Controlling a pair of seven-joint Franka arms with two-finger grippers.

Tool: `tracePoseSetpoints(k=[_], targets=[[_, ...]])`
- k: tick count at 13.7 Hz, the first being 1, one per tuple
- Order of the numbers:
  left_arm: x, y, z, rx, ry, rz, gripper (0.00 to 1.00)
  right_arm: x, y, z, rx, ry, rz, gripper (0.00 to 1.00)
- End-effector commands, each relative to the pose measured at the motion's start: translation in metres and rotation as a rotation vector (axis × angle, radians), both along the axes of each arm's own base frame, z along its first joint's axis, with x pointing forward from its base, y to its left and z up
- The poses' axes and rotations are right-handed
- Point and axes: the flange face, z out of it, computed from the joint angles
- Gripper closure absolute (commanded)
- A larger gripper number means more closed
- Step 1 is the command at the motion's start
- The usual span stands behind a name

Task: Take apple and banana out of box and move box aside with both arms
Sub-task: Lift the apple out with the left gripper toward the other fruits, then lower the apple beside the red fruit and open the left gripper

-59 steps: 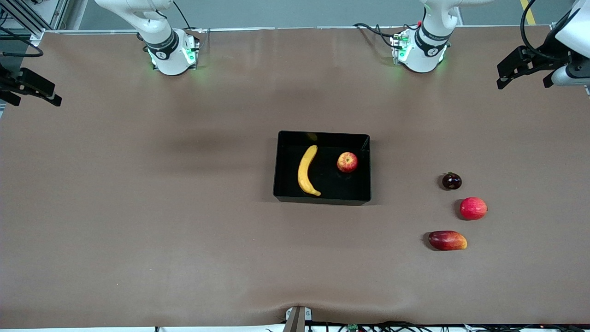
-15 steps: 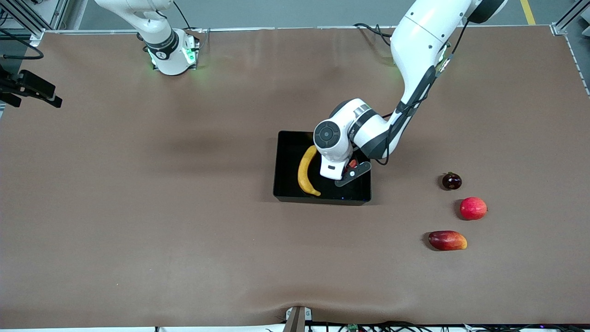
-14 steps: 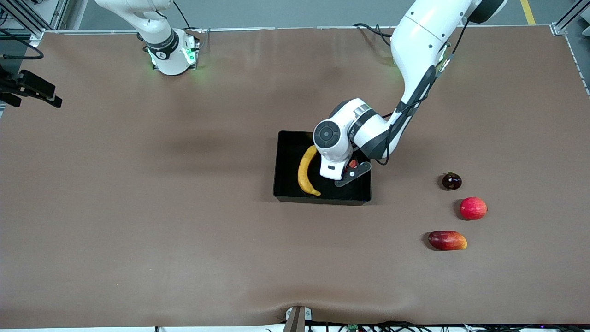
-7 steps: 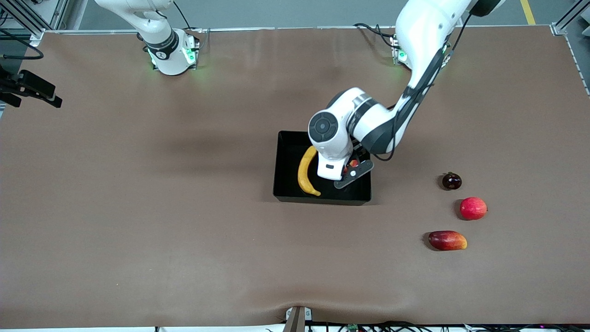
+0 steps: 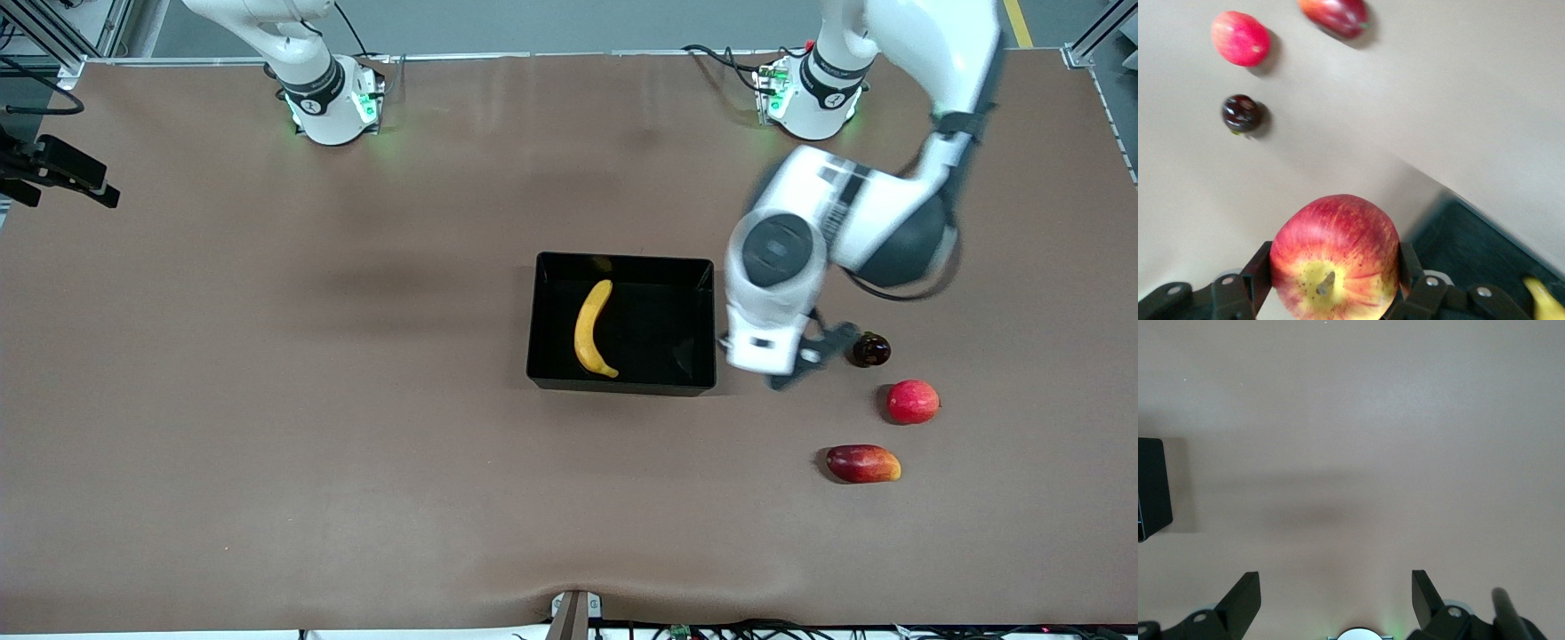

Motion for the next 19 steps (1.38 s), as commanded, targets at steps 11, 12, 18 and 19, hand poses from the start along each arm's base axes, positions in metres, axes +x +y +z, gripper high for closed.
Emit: tracePoseSetpoints(k=[11,12,18,19], targets=[[0.048,0.156,-0.164,0.019,0.005,0.034,1.0,0.001,-0.004,0.002,0.015,-0.005,-0.004,0.0],[0.048,0.156,-0.17,0.017,0.005,0.033,1.0,0.001,-0.003,0.002,0.015,-0.004,-0.002,0.0],[0.057,0.183,-0.188,-0.024,-0.017,0.013,1.0,0.001,-0.002,0.002,0.015,-0.004,-0.002,0.0],[0.058,0.181,-0.189,-0.026,-0.02,0.016,1.0,0.001,-0.002,0.002,0.015,-0.004,-0.002,0.0]])
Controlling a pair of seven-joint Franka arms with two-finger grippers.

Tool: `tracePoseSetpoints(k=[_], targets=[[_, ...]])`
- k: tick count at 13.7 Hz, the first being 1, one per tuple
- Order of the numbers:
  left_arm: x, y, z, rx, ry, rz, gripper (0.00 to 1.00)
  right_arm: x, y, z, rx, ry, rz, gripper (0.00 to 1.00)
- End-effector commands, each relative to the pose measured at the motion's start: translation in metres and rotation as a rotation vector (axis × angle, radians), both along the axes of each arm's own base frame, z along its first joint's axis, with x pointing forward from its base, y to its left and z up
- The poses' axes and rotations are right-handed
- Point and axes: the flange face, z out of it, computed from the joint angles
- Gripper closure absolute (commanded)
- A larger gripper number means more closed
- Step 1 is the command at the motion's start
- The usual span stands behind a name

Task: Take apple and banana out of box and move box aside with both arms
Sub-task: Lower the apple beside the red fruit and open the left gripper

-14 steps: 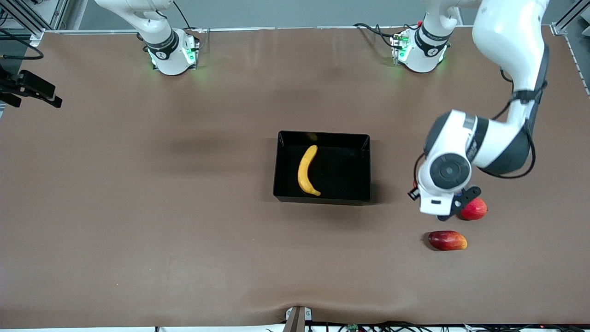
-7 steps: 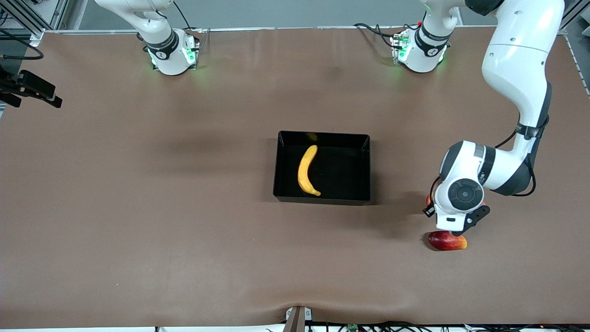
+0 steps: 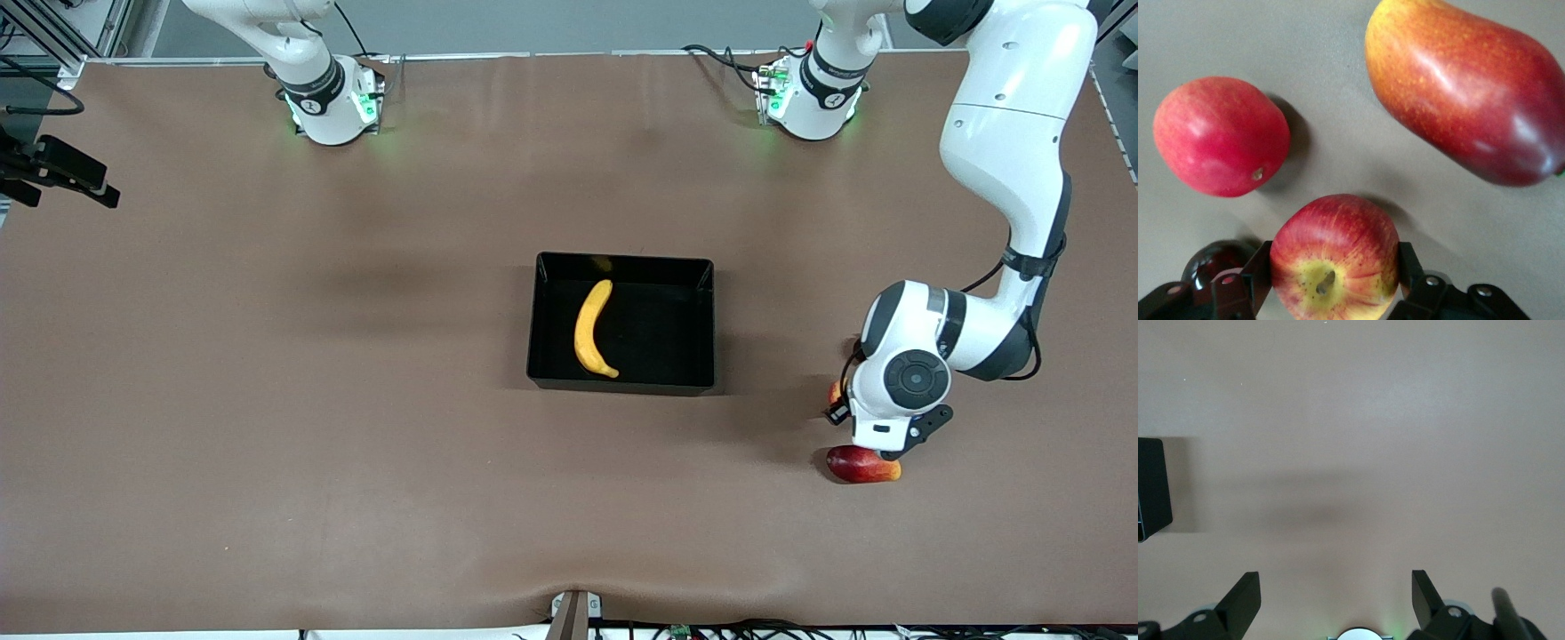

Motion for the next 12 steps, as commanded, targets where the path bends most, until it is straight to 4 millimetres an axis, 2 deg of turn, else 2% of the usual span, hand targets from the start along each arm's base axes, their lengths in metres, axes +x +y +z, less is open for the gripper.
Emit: tracePoseSetpoints(k=[1,2,3,4,5,7,9,12], targets=[[0.001,-0.003,-0.004,0.002,-0.015,-0.021,1.0,0.001,-0.002,0.002,0.015,-0.005,-0.002,0.0],[0.002,-0.003,-0.006,0.001,-0.018,-0.023,1.0,0.001,-0.002,0.002,0.015,-0.005,-0.002,0.0],[0.001,-0.004,-0.012,-0.005,-0.018,-0.028,0.92,0.001,-0.002,0.002,0.015,-0.005,-0.002,0.0],[0.0,-0.005,-0.018,-0.006,-0.013,-0.029,0.6,0.001,-0.003,0.002,0.015,-0.005,-0.004,0.0],[0.0,-0.006,-0.02,-0.005,-0.012,-0.031,0.01,0.001,-0.002,0.002,0.015,-0.005,-0.002,0.0],[0.001,-0.009,-0.01,-0.006,-0.023,-0.016,0.0,0.001,-0.002,0.002,0.015,-0.005,-0.002,0.0],[0.0,-0.027,0.025,-0.009,-0.044,-0.011,0.0,0.001,-0.002,0.002,0.016,-0.005,-0.002,0.0],[-0.017,-0.091,0.084,-0.051,-0.026,-0.064,0.0,0.001,-0.002,0.002,0.016,-0.005,-0.002,0.0]])
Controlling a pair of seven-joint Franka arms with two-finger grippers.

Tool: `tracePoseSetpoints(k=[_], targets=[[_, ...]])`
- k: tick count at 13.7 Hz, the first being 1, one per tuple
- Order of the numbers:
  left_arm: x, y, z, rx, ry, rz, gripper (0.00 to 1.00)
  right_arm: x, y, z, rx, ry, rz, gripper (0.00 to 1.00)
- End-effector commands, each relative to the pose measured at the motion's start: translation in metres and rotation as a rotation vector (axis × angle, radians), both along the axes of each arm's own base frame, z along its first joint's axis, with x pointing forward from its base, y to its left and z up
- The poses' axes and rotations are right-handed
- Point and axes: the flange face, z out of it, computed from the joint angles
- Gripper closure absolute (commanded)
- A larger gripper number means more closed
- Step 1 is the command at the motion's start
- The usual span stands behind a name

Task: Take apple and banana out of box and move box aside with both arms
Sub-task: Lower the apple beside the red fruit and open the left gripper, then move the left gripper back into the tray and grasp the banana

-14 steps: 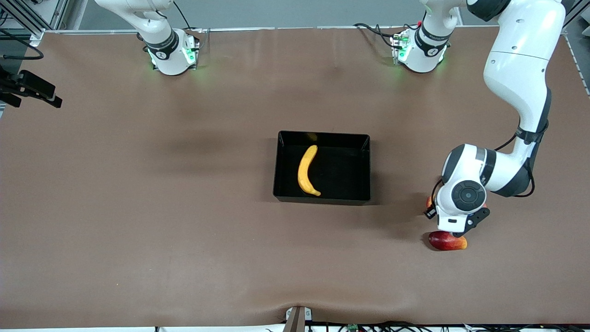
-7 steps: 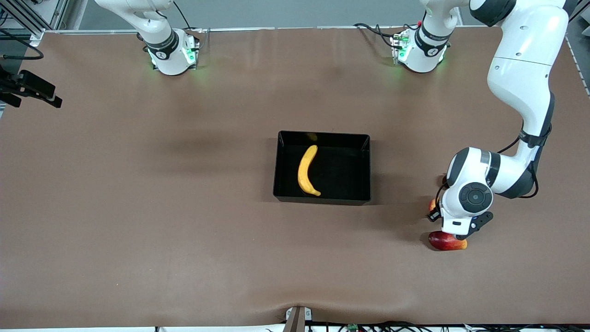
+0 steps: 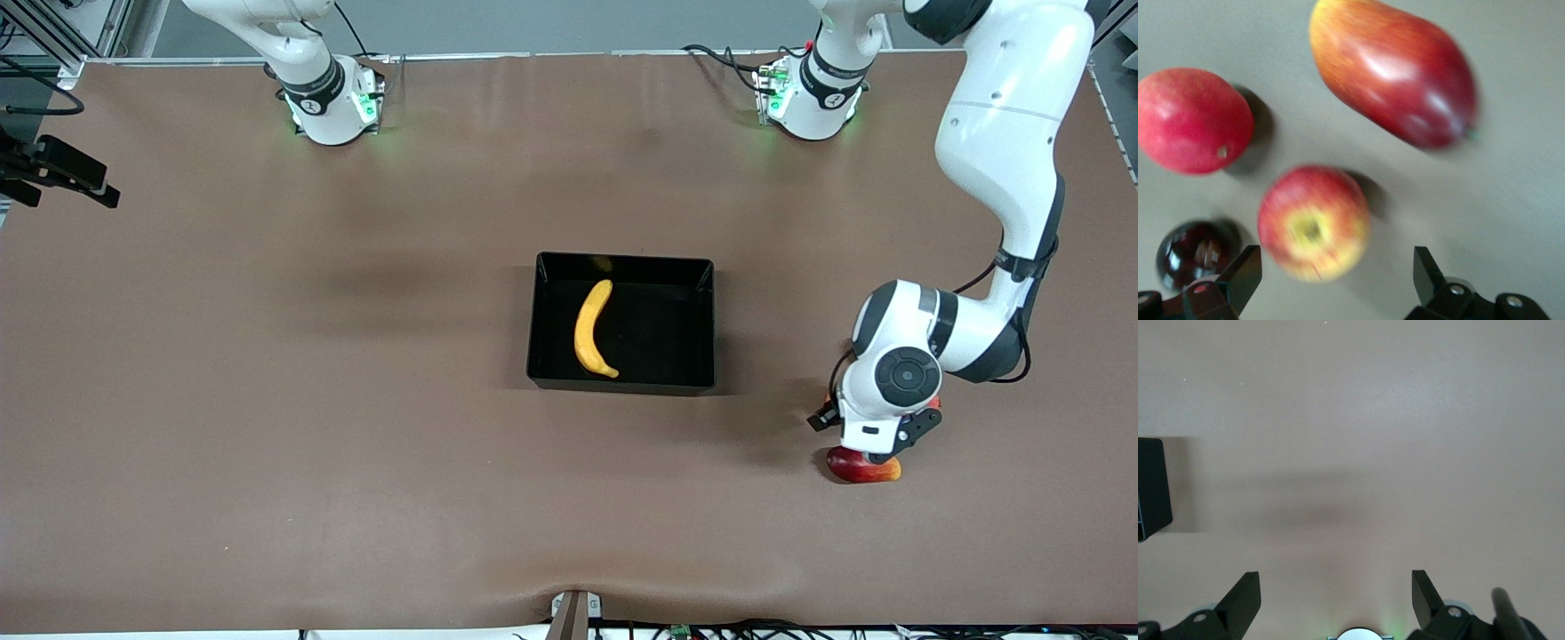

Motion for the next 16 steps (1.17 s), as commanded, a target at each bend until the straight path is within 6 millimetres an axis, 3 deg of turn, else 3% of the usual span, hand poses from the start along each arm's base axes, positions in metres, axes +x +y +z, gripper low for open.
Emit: tracePoseSetpoints(k=[1,3,5,8,10,13,16], targets=[[-0.024,-0.065,0.059,-0.041,-0.001,-0.035,0.0,0.001,-0.002,0.002,0.016,-0.005,-0.002,0.0],[-0.045,-0.129,0.076,-0.101,-0.008,-0.085,0.0,0.001,-0.003,0.002,0.015,-0.005,-0.002,0.0],[-0.065,-0.18,0.092,-0.132,-0.028,-0.123,0.0,0.001,-0.002,0.002,0.015,-0.007,-0.001,0.0],[-0.101,-0.268,0.092,-0.154,-0.04,-0.208,0.0,0.001,-0.003,0.002,0.013,-0.007,-0.002,0.0],[-0.105,-0.293,0.082,-0.177,-0.043,-0.244,0.0,0.001,-0.002,0.002,0.013,-0.007,-0.002,0.0],[-0.133,-0.35,0.06,-0.248,-0.086,-0.359,0.0,0.001,-0.002,0.002,0.013,-0.007,-0.002,0.0],[-0.137,-0.361,0.014,-0.243,-0.104,-0.42,0.0,0.001,-0.002,0.002,0.012,-0.006,-0.001,0.0]])
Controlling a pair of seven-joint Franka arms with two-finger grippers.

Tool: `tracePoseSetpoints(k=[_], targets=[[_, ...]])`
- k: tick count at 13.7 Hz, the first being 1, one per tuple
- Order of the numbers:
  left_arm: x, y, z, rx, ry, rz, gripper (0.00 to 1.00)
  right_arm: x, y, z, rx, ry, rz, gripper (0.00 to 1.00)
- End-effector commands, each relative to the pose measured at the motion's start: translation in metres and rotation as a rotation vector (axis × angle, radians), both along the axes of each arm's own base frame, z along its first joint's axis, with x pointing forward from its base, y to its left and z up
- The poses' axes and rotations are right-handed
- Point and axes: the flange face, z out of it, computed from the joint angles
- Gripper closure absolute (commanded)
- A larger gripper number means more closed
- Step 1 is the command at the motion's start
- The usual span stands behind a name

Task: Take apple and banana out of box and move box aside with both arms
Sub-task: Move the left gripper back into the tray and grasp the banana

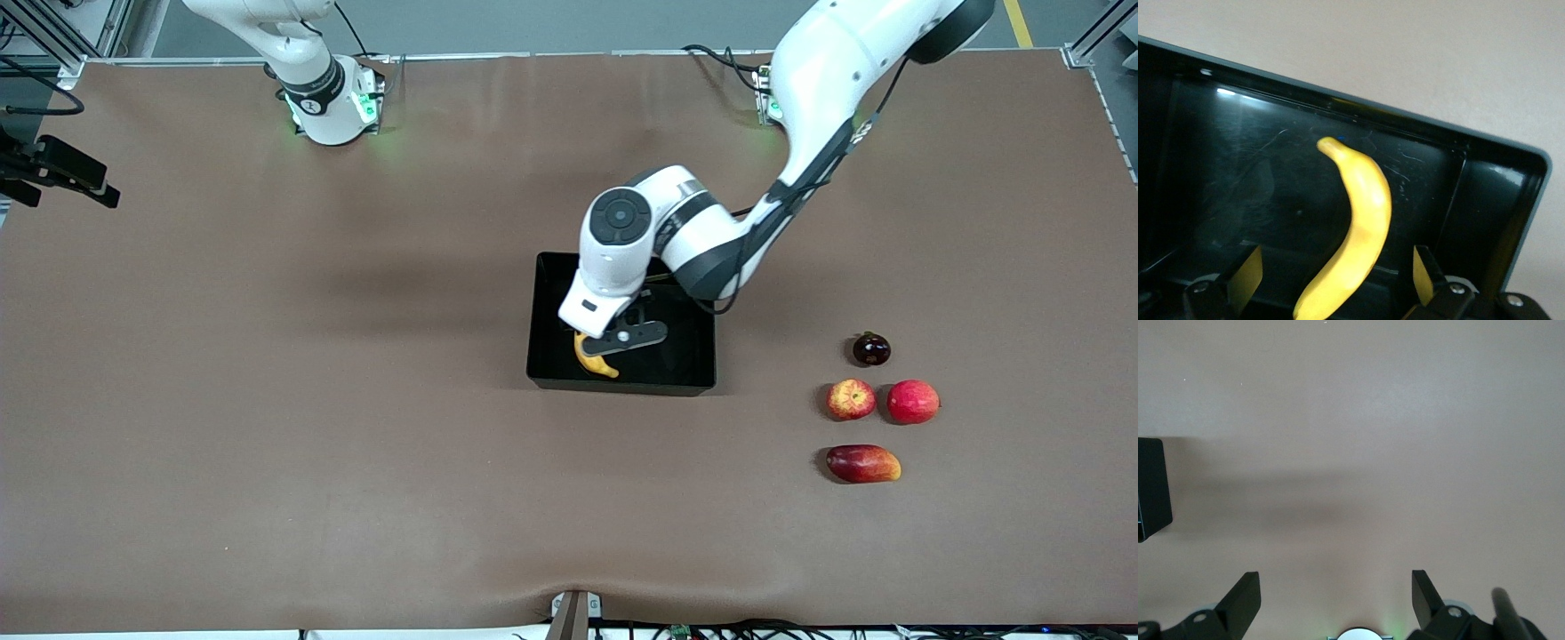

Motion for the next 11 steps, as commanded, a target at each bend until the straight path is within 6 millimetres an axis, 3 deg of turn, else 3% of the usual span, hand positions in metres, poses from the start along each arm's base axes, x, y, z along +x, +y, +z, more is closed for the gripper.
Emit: tracePoseSetpoints(k=[1,3,7,8,10,11], targets=[[0.001,-0.01,-0.037,0.006,-0.016,-0.056,0.0,0.001,-0.002,0.002,0.012,-0.006,-0.001,0.0],[-0.006,-0.015,-0.059,0.027,-0.015,-0.089,0.0,0.001,-0.002,0.002,0.012,-0.006,-0.001,0.0],[-0.008,-0.025,-0.08,-0.057,-0.059,-0.103,0.0,0.001,-0.003,0.002,0.012,-0.006,-0.002,0.0],[-0.01,-0.027,-0.082,-0.05,-0.061,-0.106,0.07,0.002,-0.004,0.001,0.012,-0.003,-0.004,0.0],[-0.015,-0.026,-0.091,-0.033,-0.055,-0.111,0.34,0.003,-0.004,-0.001,0.011,0.0,-0.004,0.0],[-0.016,-0.025,-0.093,-0.031,-0.051,-0.111,0.38,0.003,-0.004,-0.001,0.011,0.0,-0.004,0.0]])
